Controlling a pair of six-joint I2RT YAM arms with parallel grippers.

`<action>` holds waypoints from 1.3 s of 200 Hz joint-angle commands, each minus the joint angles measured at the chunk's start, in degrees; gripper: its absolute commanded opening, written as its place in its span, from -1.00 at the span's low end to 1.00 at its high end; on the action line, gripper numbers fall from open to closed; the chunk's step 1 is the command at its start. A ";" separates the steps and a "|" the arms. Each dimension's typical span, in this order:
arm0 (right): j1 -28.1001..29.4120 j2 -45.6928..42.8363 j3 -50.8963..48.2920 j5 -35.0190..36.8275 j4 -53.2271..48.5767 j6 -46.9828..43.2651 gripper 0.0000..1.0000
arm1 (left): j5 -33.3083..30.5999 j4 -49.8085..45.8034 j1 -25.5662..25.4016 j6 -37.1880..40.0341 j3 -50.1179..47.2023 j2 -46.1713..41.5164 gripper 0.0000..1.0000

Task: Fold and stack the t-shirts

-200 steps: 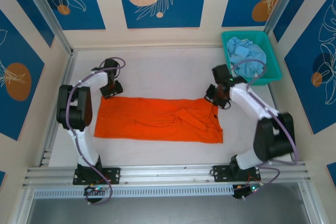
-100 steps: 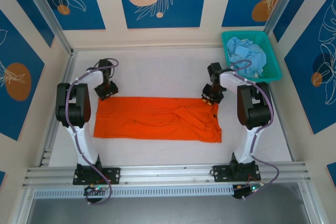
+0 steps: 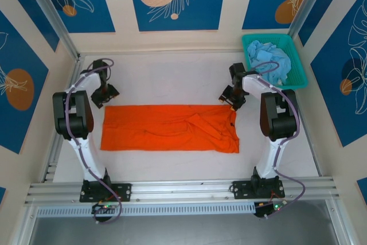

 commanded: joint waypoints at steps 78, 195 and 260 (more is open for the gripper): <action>13.52 -14.24 -8.74 -5.23 2.80 -3.95 0.10 | 15.02 1.70 -23.09 -0.50 2.53 -5.05 0.38; 15.42 3.28 3.96 -9.07 0.01 -7.05 -0.04 | 28.03 0.85 -33.02 2.47 11.62 14.14 0.06; 17.14 4.51 4.46 -10.97 -1.29 -8.71 -0.22 | 25.58 -1.22 -32.99 2.31 12.99 15.19 0.15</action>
